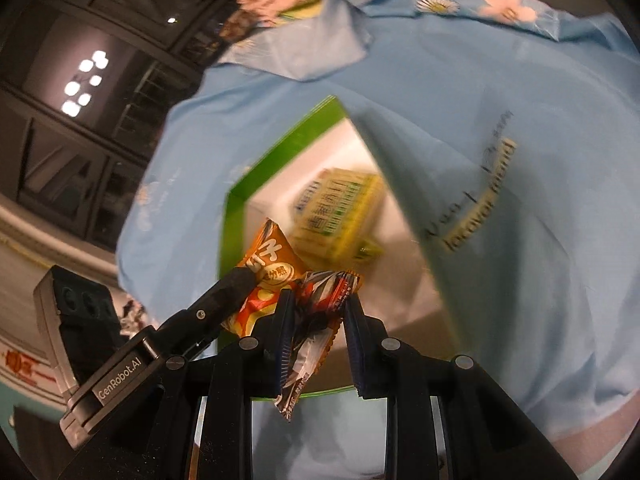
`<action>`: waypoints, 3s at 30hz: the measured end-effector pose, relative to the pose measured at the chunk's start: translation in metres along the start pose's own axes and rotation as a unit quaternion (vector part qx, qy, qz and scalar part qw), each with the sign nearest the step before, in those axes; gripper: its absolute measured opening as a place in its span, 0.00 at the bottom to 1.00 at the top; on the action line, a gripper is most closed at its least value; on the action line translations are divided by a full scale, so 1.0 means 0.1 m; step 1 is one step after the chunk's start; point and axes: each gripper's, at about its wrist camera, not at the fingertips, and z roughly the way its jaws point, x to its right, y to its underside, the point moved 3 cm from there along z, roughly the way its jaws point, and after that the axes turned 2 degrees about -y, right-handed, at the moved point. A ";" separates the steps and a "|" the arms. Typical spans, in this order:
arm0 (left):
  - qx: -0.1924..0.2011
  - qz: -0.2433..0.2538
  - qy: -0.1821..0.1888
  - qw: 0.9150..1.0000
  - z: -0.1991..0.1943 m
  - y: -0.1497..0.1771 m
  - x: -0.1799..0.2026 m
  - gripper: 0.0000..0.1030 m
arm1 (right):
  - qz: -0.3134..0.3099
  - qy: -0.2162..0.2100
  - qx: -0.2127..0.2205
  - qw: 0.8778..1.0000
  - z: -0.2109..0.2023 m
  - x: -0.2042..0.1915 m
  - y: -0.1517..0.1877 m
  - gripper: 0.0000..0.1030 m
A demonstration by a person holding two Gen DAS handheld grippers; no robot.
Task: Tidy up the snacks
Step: 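Carry the orange bag into the green box and open the left gripper, then move the right gripper to the white Oishi packet and grasp it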
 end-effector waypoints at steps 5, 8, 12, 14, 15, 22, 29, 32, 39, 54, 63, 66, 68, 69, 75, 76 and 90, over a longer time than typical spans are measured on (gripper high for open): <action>-0.010 -0.009 -0.004 1.000 0.14 0.05 -0.04 0.34 | 0.002 0.013 0.001 1.000 0.03 0.10 -0.02 0.26; -0.023 -0.023 -0.018 0.999 0.19 0.07 -0.09 0.42 | 0.001 0.029 0.000 1.000 0.02 0.09 -0.03 0.27; -0.005 -0.031 0.025 0.999 -0.03 0.05 -0.06 0.67 | 0.022 0.007 -0.007 1.000 -0.03 0.06 -0.02 0.40; 0.036 -0.018 0.023 0.999 -0.30 0.00 -0.02 0.92 | 0.015 0.005 0.006 1.000 -0.13 -0.03 0.00 0.63; 0.074 -0.009 0.010 0.997 -0.49 -0.02 0.00 0.99 | 0.008 0.009 0.016 1.000 -0.18 -0.10 0.00 0.69; 0.191 0.044 -0.024 0.980 -1.56 0.01 -0.08 1.00 | -0.075 0.061 0.087 0.992 -0.47 -0.69 0.00 0.78; 0.260 -0.025 -0.056 0.964 -2.35 0.30 -0.92 1.00 | -0.113 -0.022 0.040 0.993 -0.17 -1.33 0.33 0.78; 0.281 -0.069 -0.096 0.952 -2.61 0.42 -1.37 1.00 | -0.158 -0.050 -0.003 0.986 0.23 -1.74 0.62 0.78; 0.302 -0.134 -0.189 0.925 -3.05 0.83 -2.24 1.00 | -0.210 -0.120 -0.115 0.963 1.25 -2.46 1.19 0.78; 0.325 -0.230 -0.255 0.881 -3.36 1.51 -3.01 1.00 | -0.452 -0.044 -0.217 0.864 3.11 -4.11 2.28 0.78; 0.302 -0.233 -0.278 0.882 -3.29 1.63 -3.14 1.00 | -0.385 -0.048 -0.282 0.878 3.62 -3.98 2.49 0.17; 0.286 -0.258 -0.246 0.889 -3.26 1.67 -3.25 0.99 | -0.412 -0.062 -0.265 0.870 3.26 -3.85 2.43 0.14; 0.285 -0.268 -0.237 0.889 -3.27 1.70 -3.26 0.99 | -0.429 -0.076 -0.259 0.862 3.00 -3.77 2.42 0.10; 0.287 -0.271 -0.239 0.887 -3.28 1.72 -3.26 0.99 | -0.431 -0.080 -0.254 0.862 2.90 -3.74 2.41 0.10; 0.283 -0.269 -0.262 0.882 -3.27 1.77 -3.24 1.00 | -0.484 -0.109 -0.202 0.844 2.20 -3.61 2.35 0.10; 0.281 -0.272 -0.256 0.884 -3.26 1.77 -3.26 0.99 | -0.505 -0.080 -0.178 0.841 2.20 -3.64 2.33 0.10; 0.277 -0.304 -0.237 0.880 -3.31 1.87 -3.37 0.99 | -0.513 0.005 -0.196 0.836 3.26 -4.22 2.50 0.90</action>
